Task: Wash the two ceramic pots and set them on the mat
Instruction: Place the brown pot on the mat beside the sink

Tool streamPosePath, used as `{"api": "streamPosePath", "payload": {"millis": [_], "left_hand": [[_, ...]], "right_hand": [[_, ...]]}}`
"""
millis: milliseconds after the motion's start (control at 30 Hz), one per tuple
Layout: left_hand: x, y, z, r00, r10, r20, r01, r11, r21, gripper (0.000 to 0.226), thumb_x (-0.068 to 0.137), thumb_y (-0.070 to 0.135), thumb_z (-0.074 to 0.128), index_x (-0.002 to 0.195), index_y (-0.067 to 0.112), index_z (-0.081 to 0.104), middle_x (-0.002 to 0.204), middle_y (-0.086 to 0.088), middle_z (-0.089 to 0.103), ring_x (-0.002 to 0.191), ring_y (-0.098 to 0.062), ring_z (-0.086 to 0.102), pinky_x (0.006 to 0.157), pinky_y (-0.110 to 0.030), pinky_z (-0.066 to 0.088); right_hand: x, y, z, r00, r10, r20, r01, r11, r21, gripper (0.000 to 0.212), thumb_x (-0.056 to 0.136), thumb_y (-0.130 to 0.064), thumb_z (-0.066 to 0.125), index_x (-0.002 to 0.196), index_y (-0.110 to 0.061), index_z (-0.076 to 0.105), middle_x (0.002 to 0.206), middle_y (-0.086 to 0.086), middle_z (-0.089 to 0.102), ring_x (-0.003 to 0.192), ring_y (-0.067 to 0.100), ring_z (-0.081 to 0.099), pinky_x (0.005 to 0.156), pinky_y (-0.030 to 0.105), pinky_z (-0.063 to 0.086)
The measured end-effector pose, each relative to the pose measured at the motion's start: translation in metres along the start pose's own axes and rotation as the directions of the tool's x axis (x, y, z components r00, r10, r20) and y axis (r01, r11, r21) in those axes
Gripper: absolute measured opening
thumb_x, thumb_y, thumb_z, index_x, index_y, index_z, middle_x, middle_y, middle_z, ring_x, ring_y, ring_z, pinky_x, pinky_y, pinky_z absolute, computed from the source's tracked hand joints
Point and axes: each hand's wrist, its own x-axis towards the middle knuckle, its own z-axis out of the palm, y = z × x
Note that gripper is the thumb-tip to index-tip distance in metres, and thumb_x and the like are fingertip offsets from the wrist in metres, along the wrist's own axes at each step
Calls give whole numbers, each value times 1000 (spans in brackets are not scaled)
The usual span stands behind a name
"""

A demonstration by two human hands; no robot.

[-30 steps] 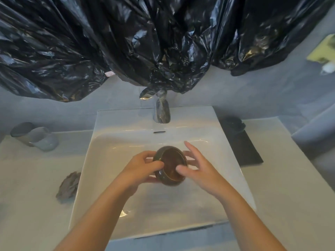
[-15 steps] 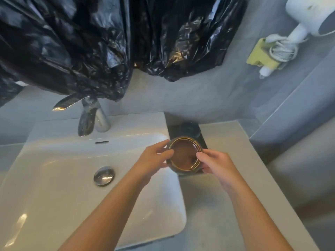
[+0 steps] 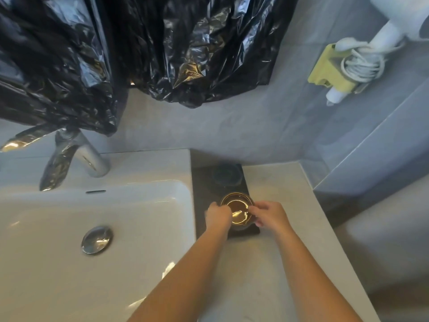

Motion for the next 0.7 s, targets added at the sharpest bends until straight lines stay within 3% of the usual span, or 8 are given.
{"api": "streamPosePath", "payload": {"millis": [100,233,400,700], "left_hand": [[9,-8,8,998,14,-61,-14,1000,5,53,94,7,38,147,11,30,147,-11,39,131,-31,43,106,-39,41],[17,-13,13,990,39,-133,-35,999,33,56,92,4,38,147,9,30,149,-11,37,131,-32,43,107,-43,41],[20,-17,14,981,48,-190,-41,998,41,59,91,1,39,148,6,27,152,-13,30,136,-33,37,109,-44,38],[21,-25,13,978,52,-202,-32,994,102,61,92,4,41,150,8,22,154,-12,27,138,-33,34,109,-45,38]], "right_hand": [[11,4,10,998,25,-51,-27,999,-30,29,87,-17,71,115,-12,69,96,8,70,69,15,67,52,20,51],[17,9,26,998,-8,-68,1,994,-111,33,83,-21,75,115,-14,69,107,9,72,93,28,71,81,41,60],[13,15,40,998,-19,-67,9,991,-135,34,85,-22,73,118,-13,69,109,9,74,94,30,71,79,30,55],[12,18,45,998,-38,-43,31,988,-150,38,88,-22,71,123,-8,66,114,9,72,95,27,70,80,31,56]]}}
